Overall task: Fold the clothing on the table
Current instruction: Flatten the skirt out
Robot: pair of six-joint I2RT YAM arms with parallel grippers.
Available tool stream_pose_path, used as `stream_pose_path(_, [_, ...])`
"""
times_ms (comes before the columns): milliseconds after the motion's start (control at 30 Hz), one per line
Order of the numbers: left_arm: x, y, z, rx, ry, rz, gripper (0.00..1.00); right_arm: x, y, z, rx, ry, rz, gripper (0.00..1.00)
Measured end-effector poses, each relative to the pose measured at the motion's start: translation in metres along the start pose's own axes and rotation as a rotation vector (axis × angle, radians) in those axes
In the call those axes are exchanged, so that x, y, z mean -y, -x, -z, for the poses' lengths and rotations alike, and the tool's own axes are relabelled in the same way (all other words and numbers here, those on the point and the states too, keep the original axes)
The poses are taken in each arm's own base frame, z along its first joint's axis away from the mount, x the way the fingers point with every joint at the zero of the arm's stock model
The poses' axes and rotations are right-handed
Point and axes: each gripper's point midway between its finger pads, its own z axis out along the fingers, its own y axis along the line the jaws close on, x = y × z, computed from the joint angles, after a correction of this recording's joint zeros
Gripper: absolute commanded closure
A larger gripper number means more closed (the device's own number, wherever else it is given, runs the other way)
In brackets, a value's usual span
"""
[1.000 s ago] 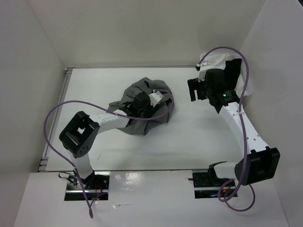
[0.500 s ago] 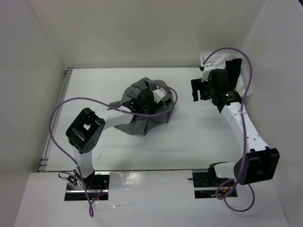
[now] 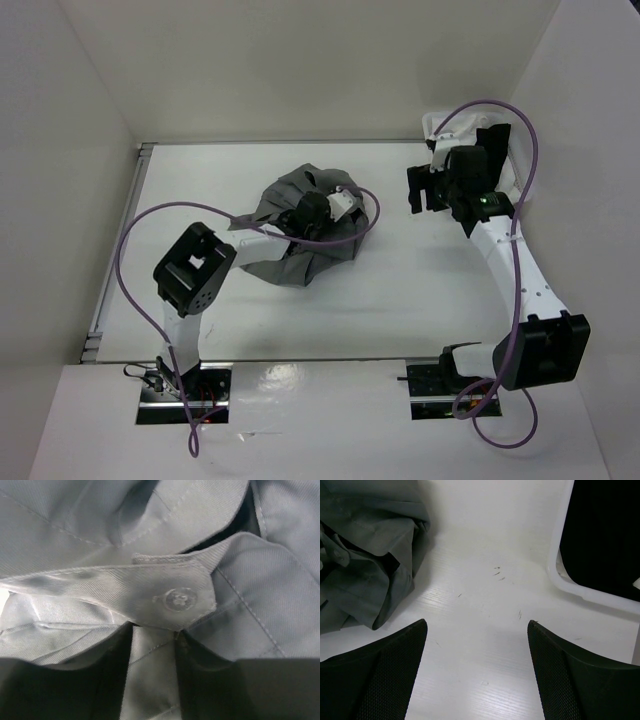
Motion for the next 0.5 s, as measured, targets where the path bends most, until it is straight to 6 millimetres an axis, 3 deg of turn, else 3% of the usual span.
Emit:
stream_pose_path(133, [-0.007, 0.010, -0.001, 0.011, 0.013, -0.013, 0.84, -0.002, -0.003, -0.001, 0.000, 0.011, 0.000, 0.15])
stream_pose_path(233, [-0.016, 0.021, -0.001, 0.024, 0.027, -0.007, 0.91, -0.005, -0.009, -0.002, -0.012, 0.024, -0.001, 0.15])
stream_pose_path(367, [-0.032, 0.032, 0.005, 0.028, 0.046, 0.005, 0.98, -0.007, -0.008, -0.001, -0.002, 0.033, -0.001, 0.15])
stream_pose_path(500, [-0.049, 0.047, 0.025, 0.044, 0.064, 0.017, 1.00, -0.009, -0.007, 0.003, 0.009, 0.044, 0.000, 0.16])
